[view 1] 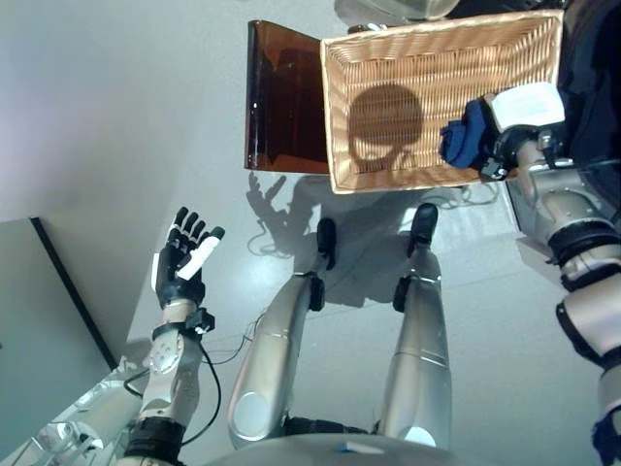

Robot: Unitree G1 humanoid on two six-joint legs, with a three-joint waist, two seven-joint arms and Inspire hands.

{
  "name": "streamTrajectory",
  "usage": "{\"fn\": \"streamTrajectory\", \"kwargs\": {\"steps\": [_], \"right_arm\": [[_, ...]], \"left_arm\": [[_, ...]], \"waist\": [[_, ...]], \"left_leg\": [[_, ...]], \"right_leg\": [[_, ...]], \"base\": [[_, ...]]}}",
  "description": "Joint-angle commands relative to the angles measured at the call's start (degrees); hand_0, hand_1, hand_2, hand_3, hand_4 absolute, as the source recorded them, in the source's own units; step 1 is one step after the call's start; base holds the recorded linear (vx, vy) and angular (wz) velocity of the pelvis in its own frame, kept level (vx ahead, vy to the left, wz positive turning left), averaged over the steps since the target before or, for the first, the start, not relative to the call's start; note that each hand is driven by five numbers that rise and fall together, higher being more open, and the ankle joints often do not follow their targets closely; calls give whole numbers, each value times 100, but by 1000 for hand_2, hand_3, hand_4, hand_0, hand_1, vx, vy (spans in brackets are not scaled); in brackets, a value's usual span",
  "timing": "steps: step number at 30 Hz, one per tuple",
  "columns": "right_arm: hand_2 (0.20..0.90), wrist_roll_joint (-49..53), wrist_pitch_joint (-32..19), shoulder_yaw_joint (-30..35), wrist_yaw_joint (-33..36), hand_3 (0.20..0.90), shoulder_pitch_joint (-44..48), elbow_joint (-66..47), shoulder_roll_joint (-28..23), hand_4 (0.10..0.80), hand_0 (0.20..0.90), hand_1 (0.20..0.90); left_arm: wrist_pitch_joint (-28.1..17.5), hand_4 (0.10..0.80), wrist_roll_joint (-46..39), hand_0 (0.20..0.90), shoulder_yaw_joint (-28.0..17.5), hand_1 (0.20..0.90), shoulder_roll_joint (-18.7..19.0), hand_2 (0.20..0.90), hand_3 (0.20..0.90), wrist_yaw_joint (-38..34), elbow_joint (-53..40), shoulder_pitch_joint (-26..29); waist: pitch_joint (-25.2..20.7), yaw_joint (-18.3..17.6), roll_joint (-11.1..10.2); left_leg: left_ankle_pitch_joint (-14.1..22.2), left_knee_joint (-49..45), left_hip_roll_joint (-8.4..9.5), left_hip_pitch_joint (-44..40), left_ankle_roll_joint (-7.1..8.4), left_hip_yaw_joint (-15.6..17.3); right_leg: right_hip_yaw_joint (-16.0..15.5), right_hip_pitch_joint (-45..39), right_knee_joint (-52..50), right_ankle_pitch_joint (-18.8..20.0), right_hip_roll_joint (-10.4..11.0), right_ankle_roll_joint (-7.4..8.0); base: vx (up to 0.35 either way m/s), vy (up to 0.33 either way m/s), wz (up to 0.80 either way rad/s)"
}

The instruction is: Pick up the clothes and place them into the washing machine

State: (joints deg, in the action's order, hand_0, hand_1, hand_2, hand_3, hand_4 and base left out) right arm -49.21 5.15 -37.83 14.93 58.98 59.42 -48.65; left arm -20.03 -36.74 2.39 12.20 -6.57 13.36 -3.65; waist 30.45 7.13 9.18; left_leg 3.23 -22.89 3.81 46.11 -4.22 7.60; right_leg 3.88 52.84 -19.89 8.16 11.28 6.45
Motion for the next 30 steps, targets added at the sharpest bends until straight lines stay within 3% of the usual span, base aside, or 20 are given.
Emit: {"fn": "streamTrajectory", "kwargs": {"steps": [1,14,15,16,17,18,30], "right_arm": [[900,198,54,-127,176,900,248,-179,-175,800,900,900],[900,637,-9,-139,249,900,534,11,-109,800,900,900],[831,661,-10,-139,251,831,555,20,-107,751,831,831],[524,673,-11,-130,251,524,560,23,-111,531,524,524],[389,678,-10,-135,259,389,583,24,-107,435,389,389],[200,699,0,-127,284,200,611,2,-119,300,200,200],[200,721,34,63,493,200,671,-316,-193,300,200,200]], "left_arm": [[-447,800,-99,900,-443,900,330,900,900,-134,-802,-682],[-456,800,-95,900,-421,900,410,900,900,-174,-959,-735],[-453,800,-101,900,-425,900,409,900,900,-176,-982,-733],[-455,800,-102,900,-434,900,401,900,900,-182,-999,-742],[-457,800,-100,900,-434,900,404,900,900,-183,-1007,-743],[-449,800,-101,900,-435,900,397,900,900,-196,-1014,-742],[-508,800,-168,900,-457,900,357,900,900,-246,-953,-707]], "waist": [[-65,26,476],[-65,118,558],[-65,120,564],[-65,122,562],[-65,123,566],[-65,120,563],[-65,115,541]], "left_leg": [[-881,850,75,353,426,44],[-938,853,77,595,432,20],[-943,855,74,615,434,20],[-949,865,71,627,438,23],[-955,864,68,648,439,21],[-954,855,68,677,438,20],[-962,885,73,701,422,30]], "right_leg": [[-255,284,-636,-446,-293,-242],[-273,532,-742,-479,-270,-244],[-270,560,-750,-482,-270,-243],[-271,572,-748,-488,-273,-244],[-273,595,-757,-487,-274,-246],[-270,625,-770,-489,-274,-248],[-267,688,-835,-503,-289,-241]], "base": [[0,0,0],[2,-1,2],[-2,-4,4],[-1,-4,4],[-1,-8,5],[2,-9,4],[0,0,0]]}}
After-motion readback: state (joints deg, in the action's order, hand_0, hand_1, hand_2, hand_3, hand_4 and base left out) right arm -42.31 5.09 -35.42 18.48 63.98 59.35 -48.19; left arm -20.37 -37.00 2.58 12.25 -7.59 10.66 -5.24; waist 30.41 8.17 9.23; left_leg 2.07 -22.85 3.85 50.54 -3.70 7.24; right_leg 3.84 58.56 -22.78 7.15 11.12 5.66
